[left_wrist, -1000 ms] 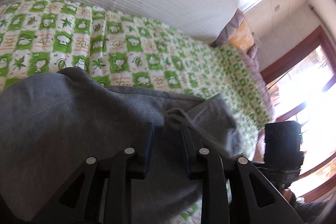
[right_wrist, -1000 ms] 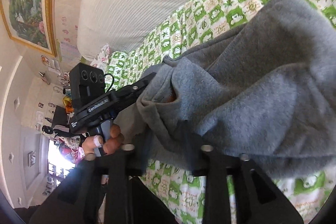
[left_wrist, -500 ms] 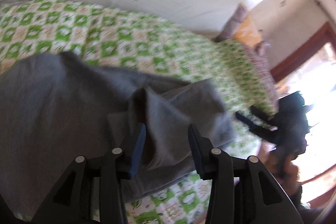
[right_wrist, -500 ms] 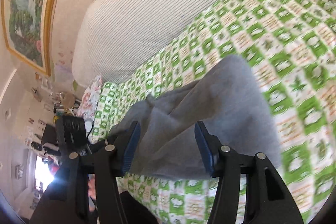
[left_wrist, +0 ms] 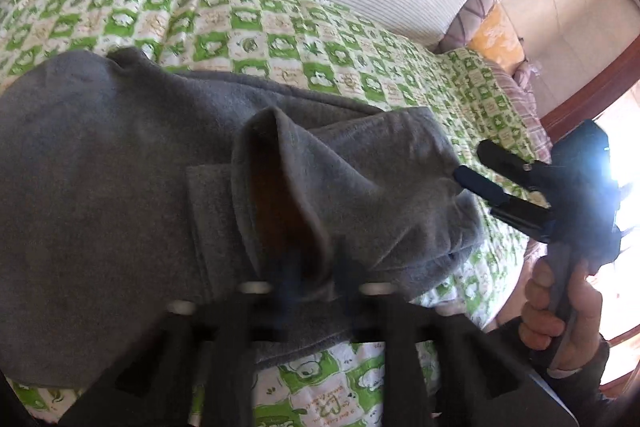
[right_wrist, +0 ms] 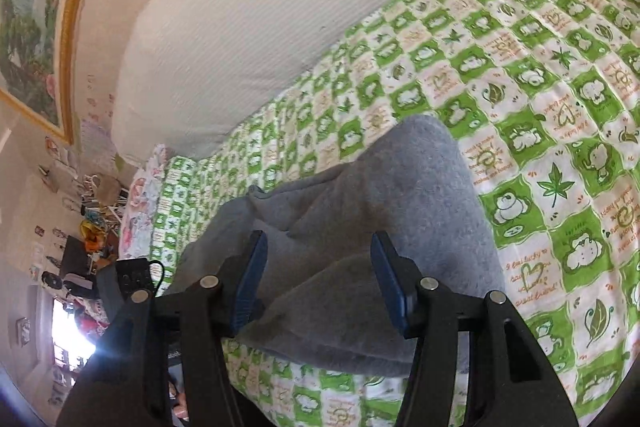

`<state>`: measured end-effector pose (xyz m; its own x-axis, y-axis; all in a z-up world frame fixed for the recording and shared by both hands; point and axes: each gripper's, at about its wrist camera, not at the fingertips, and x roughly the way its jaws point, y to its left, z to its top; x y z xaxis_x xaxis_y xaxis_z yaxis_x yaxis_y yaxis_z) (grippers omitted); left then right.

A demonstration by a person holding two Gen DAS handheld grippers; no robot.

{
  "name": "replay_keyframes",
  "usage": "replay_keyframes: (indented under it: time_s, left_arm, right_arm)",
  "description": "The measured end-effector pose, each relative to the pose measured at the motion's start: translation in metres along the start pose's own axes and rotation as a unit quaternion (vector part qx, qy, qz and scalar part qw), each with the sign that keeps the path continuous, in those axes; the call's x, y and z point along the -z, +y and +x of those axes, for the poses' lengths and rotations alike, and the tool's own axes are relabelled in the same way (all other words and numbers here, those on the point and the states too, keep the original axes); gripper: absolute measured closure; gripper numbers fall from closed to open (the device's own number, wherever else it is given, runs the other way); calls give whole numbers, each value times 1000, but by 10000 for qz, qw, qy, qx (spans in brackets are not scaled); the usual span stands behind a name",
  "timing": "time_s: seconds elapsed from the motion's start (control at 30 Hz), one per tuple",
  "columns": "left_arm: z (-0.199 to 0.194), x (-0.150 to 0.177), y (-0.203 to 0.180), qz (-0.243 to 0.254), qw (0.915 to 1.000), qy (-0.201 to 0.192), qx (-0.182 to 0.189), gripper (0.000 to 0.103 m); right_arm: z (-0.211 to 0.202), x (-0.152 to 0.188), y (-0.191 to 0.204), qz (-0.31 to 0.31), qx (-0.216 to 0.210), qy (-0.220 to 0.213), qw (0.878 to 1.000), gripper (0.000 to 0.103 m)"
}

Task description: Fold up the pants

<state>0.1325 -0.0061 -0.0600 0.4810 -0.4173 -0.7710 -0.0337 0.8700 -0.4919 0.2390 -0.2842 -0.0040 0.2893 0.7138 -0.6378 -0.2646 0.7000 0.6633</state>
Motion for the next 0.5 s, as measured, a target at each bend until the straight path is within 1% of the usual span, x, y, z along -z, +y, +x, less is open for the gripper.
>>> replay_keyframes:
  time_s: [0.13,0.23,0.3,0.37,0.4,0.47,0.5]
  left_arm:
    - [-15,5,-7,53,9998,-172,116,100]
    - [-35,12,-6,-8,9990,-376,239,100]
    - [-33,20,4,-214,9988,-293,327,101]
    - [-23,28,12,-286,9993,-179,180,101]
    - [-14,32,20,-405,9990,-78,152,101]
    - [-1,39,34,-669,9974,65,253,100]
    - [0,41,38,-756,9966,28,336,100]
  right_arm:
    - [4,2,-2,-30,37,73,10000,47]
    - [2,3,7,-191,-85,64,9998,47]
    - [6,7,12,-314,-147,151,9993,47]
    - [21,14,11,-349,-62,407,9985,47]
    - [32,19,7,-306,24,596,9978,47]
    - [51,26,-1,-226,162,911,9954,48]
    - [55,27,-3,-204,189,938,9952,48]
